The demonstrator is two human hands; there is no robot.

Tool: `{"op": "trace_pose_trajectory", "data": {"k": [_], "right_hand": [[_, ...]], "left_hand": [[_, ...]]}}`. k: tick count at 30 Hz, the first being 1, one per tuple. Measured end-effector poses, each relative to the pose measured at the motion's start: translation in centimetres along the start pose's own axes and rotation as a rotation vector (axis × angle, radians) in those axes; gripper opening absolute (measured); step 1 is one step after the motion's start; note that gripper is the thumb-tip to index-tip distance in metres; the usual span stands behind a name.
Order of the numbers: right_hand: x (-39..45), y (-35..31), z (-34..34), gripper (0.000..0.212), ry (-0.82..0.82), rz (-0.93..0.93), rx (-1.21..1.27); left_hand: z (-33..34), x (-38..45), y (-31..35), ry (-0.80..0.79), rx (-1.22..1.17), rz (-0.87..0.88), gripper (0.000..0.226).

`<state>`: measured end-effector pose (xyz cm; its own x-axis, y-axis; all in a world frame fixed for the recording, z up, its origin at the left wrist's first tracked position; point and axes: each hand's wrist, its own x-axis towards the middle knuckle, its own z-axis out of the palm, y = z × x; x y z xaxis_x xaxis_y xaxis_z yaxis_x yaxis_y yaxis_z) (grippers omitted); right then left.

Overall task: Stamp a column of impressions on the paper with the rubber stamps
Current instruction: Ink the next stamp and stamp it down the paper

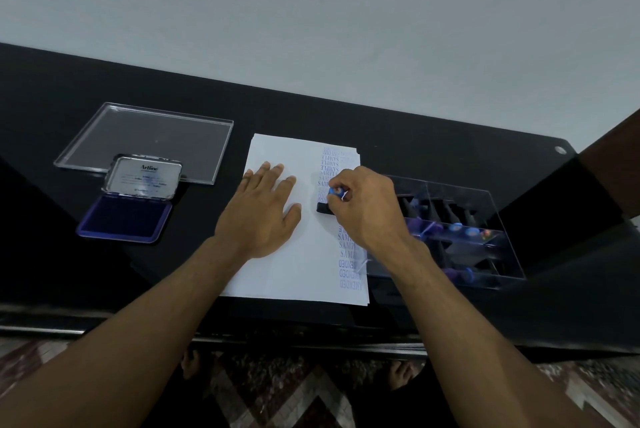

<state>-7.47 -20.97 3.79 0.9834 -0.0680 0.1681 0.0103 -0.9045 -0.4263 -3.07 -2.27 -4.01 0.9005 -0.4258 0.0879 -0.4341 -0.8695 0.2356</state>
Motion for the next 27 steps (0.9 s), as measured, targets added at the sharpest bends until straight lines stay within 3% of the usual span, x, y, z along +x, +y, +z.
{"op": "trace_pose_trajectory", "data": {"k": [27], "right_hand": [[0.73,-0.50,-0.26,0.024,-0.081,0.058,0.003]], "left_hand": [[0.16,-0.04,-0.15,0.029,-0.020,0.011,0.081]]}}
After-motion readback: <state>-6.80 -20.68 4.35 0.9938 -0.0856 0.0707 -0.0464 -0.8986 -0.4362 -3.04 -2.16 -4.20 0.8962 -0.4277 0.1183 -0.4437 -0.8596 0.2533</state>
